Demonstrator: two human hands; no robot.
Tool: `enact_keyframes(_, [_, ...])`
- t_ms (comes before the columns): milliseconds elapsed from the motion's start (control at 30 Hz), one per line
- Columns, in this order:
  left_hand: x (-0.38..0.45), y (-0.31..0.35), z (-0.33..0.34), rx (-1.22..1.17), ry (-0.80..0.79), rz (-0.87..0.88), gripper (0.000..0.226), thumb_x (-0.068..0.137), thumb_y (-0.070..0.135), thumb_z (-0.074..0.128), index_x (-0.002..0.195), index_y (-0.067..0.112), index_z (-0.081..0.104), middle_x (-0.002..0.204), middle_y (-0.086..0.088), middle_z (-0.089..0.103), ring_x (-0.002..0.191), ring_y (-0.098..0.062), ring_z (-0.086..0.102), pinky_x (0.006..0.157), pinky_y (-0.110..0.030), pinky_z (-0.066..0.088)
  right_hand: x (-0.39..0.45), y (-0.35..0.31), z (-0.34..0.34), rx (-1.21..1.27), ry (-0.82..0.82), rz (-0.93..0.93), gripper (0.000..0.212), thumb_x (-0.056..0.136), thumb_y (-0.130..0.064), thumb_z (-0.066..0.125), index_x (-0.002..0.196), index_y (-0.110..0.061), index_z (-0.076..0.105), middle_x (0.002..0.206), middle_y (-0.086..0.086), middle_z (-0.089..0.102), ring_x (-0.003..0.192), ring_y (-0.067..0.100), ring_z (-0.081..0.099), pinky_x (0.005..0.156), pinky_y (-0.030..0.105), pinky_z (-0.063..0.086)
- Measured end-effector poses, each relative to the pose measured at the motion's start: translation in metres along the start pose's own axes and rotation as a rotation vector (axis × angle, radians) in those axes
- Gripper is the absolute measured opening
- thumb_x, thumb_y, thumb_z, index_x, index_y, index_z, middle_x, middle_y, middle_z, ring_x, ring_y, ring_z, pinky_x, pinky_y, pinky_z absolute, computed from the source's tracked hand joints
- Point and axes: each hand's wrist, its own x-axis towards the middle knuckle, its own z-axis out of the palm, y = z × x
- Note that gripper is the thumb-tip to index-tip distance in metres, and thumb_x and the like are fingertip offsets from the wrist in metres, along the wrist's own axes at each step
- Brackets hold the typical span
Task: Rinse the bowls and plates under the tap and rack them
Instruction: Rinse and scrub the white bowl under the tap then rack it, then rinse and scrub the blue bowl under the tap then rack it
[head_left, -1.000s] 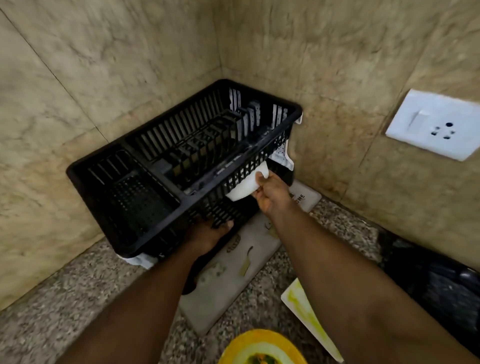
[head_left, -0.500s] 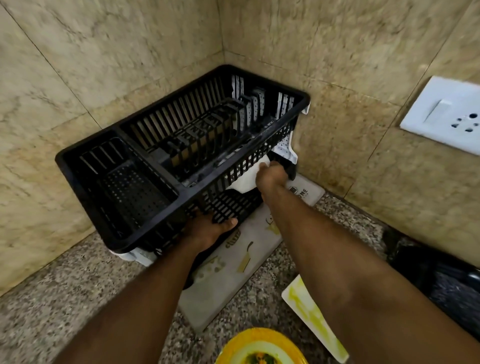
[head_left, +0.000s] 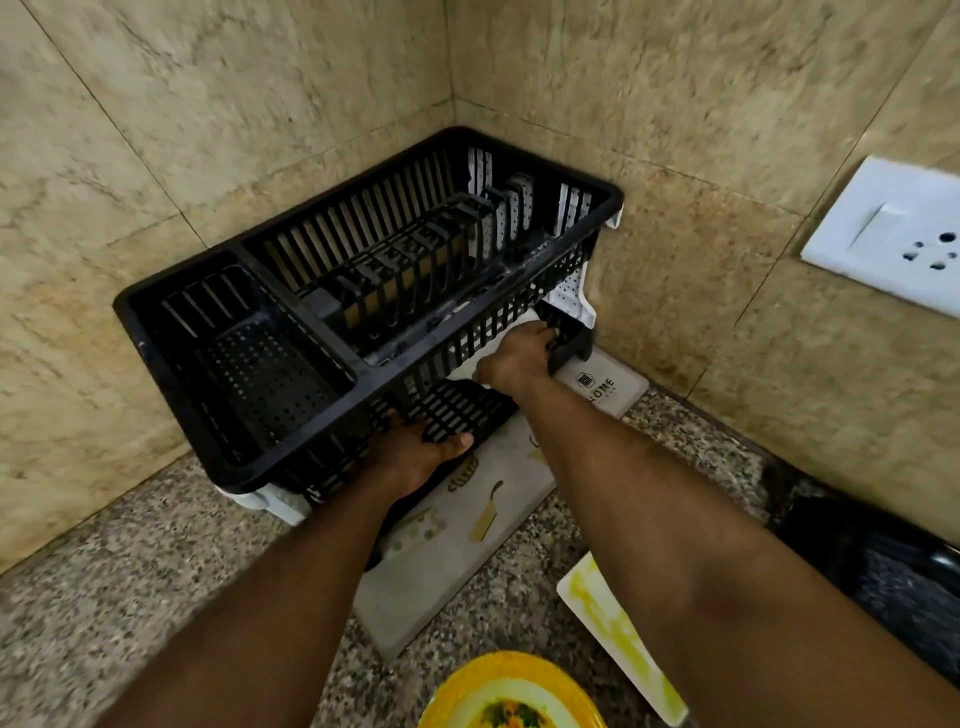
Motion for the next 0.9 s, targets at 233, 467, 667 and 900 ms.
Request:
enact_keyframes(233, [0.004, -0.006, 0.001, -0.003, -0.018, -0.003, 0.110, 0.073, 0.086, 0.061, 0.158, 0.021, 0.035, 0.166, -0.010, 0.025, 0.150, -0.032, 0.029, 0.121, -0.043, 0.028, 0.004, 0.007, 0.026, 0.019, 0.094, -0.116, 0.095, 0.072, -0.029, 0.074, 0.144, 0.016, 0.030, 0.141, 0.025, 0.048, 0.128, 0.030, 0.052, 0.104, 0.025, 0.044])
enact_keyframes(467, [0.006, -0.006, 0.003, 0.055, -0.009, -0.032, 0.115, 0.075, 0.087, 0.057, 0.163, 0.023, 0.021, 0.172, -0.008, 0.003, 0.156, -0.034, 0.009, 0.125, -0.049, 0.018, -0.013, 0.015, 0.015, 0.082, 0.133, -0.216, 0.083, 0.078, -0.014, 0.079, 0.143, 0.011, 0.034, 0.137, 0.021, 0.054, 0.123, 0.030, 0.058, 0.099, 0.030, 0.050])
enact_keyframes(667, [-0.010, -0.001, 0.002, 0.067, 0.043, -0.029, 0.117, 0.066, 0.099, 0.045, 0.155, 0.024, 0.042, 0.164, -0.012, 0.031, 0.146, -0.037, 0.035, 0.119, -0.051, 0.034, -0.062, 0.039, -0.004, 0.180, 0.166, -0.424, 0.050, 0.082, -0.006, 0.069, 0.128, 0.003, 0.050, 0.123, 0.020, 0.061, 0.113, 0.033, 0.060, 0.093, 0.034, 0.051])
enact_keyframes(900, [-0.088, 0.031, 0.031, 0.119, 0.337, 0.258, 0.042, 0.093, 0.051, 0.061, 0.099, 0.010, 0.071, 0.097, -0.017, 0.073, 0.093, -0.038, 0.068, 0.076, -0.036, 0.053, -0.154, 0.110, -0.055, 0.050, 0.152, -0.476, 0.049, 0.086, -0.012, 0.069, 0.133, 0.000, 0.059, 0.115, 0.020, 0.071, 0.104, 0.037, 0.066, 0.088, 0.036, 0.053])
